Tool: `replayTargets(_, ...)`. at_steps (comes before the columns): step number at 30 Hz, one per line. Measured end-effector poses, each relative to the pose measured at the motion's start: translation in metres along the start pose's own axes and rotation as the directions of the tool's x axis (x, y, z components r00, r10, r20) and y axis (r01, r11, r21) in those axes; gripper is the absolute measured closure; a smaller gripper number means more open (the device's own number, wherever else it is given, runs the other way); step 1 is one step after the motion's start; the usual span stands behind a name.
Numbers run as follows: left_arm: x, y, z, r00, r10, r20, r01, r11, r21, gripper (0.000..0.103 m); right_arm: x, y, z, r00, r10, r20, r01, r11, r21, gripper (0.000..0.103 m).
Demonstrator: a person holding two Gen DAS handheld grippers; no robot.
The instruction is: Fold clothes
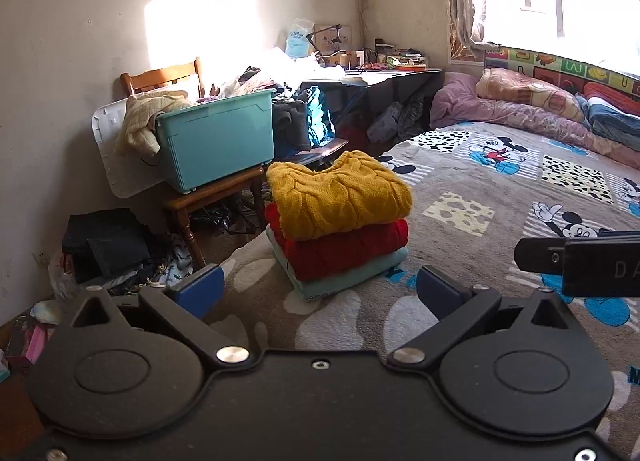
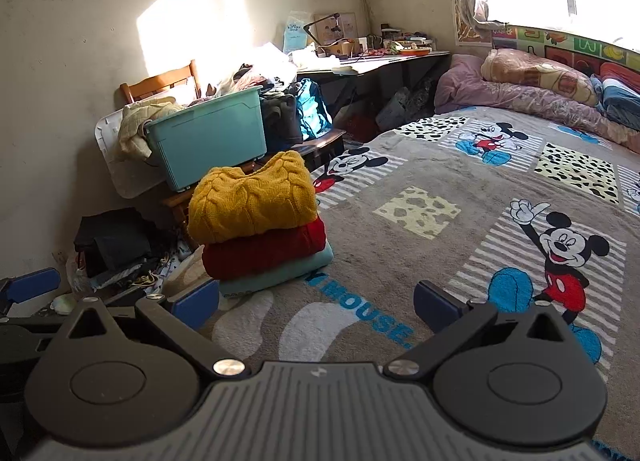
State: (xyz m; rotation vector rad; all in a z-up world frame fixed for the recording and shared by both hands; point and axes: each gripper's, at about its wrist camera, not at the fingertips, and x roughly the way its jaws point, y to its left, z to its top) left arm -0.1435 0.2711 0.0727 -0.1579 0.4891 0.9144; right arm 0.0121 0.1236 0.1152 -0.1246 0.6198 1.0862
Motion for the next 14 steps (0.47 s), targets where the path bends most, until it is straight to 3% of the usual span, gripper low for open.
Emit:
replayTargets(4, -0.004, 0.001, 0.002, 0.999, -0.040, -0.006, 0.040, 0.999, -0.027, 0.000, -0.007, 0.000, -0.003, 1.000, 0.004, 0.005, -0.004, 1.000, 0.001, 0.000)
replayTargets(14, -0.016, -0.005, -0.002, 0.999, -0.004, 0.039, 0.004, 1.000, -0.020, 0.000, -0.015, -0.007, -0.009, 1.000, 0.021, 0.006, -0.021, 1.000, 0.016, 0.000)
